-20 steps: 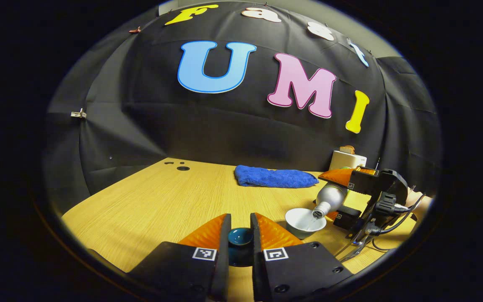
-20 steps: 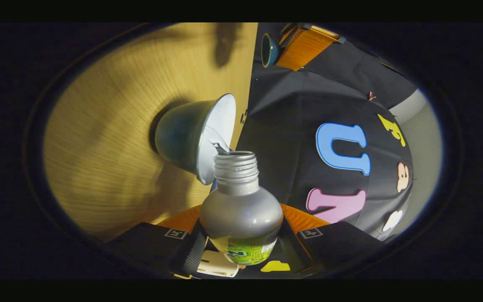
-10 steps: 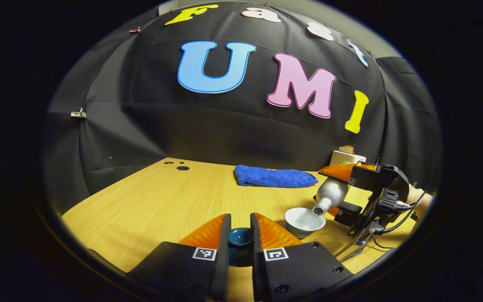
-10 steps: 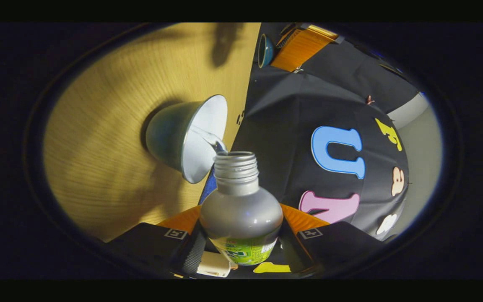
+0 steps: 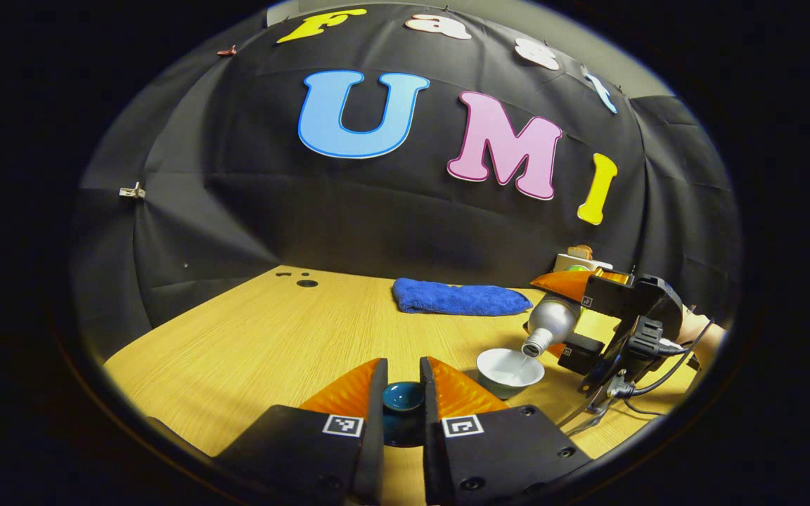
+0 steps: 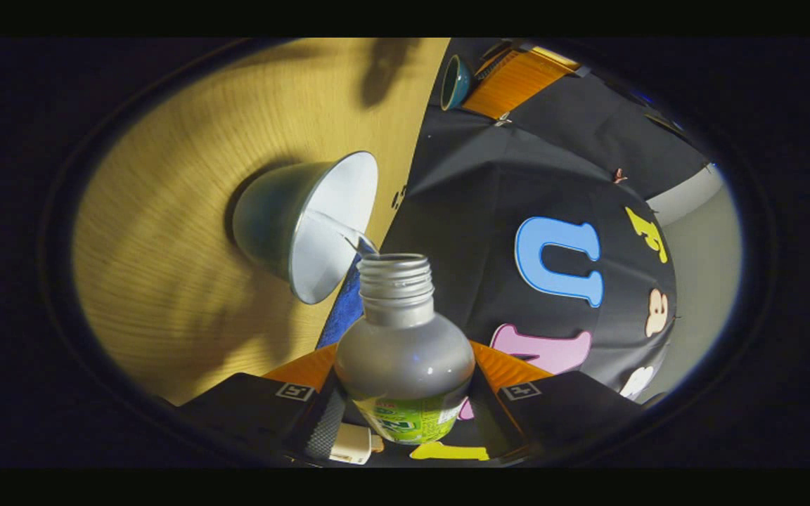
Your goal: Open the teacup lid with one hand, grasp the water bottle and pour water into the teacup with the other hand; after pouring, place the water bottle on the coaster and then close the teacup lid.
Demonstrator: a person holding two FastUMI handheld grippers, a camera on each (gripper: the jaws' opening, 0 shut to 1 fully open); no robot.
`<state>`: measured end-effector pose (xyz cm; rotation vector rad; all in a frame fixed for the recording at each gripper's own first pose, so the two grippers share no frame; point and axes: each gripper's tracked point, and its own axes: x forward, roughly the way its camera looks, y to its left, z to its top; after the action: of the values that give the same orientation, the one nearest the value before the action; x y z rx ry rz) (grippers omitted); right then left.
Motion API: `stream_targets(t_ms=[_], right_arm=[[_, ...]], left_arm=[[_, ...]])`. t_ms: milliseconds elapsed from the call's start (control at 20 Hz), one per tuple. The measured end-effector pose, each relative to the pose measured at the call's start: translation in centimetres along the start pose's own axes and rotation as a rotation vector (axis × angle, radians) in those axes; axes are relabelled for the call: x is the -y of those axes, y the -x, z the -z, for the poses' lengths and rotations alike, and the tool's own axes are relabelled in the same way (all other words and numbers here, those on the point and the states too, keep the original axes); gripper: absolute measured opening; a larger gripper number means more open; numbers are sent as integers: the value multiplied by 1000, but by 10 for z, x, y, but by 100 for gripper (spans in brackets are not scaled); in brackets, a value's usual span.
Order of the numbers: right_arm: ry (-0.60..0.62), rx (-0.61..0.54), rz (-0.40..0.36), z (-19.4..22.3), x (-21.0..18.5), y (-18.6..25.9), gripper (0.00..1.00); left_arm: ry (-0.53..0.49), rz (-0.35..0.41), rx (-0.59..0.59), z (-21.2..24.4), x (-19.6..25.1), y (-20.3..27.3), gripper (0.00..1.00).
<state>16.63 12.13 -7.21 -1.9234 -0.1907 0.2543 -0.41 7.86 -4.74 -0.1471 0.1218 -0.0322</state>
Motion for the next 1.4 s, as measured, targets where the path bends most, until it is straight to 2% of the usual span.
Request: stream_targets(t_ms=[50,100,250,300,450,500,550,650,700,800,850,900,1000,1050,1250,1300,1400], right_arm=[[5,2,-1,0,0,-1,80],[14,2,1,0,0,-2,80],[47,11,9,-4,0,-1,80],[54,12,13,-4,0,-1,81],[53,11,21,-2,3,-4,81],[58,10,26,-1,5,-4,84],[62,11,31,-1,7,-6,84],[64,13,43,-2,10,-4,77],[73,14,51,-2,13,-5,81],[82,10,53,-1,12,-7,81],[83,10,49,-1,10,-7,84],[90,11,48,-1,10,-8,81],[103,13,49,-1,10,-6,81],[105,12,52,-1,11,-6,81],[110,15,56,-2,11,-5,81],[110,14,55,-1,11,-6,77],[111,12,55,-1,12,-6,81]], left_arm=[[1,2,0,1,0,1,24],[2,4,1,0,1,1,27],[2,7,6,-2,1,2,24],[2,7,5,-2,1,1,27],[4,8,4,-1,1,2,27],[4,8,4,-2,2,1,27],[4,8,3,-2,2,2,27],[6,10,5,-2,1,2,27],[8,12,4,-2,1,2,24],[10,15,5,-2,2,3,27],[9,16,5,-3,3,3,27],[8,18,5,-3,4,3,27],[6,17,7,-4,4,3,24],[7,16,7,-4,3,4,27],[9,21,4,-4,6,3,27],[9,21,4,-4,6,3,27],[4,21,6,-5,6,5,24]])
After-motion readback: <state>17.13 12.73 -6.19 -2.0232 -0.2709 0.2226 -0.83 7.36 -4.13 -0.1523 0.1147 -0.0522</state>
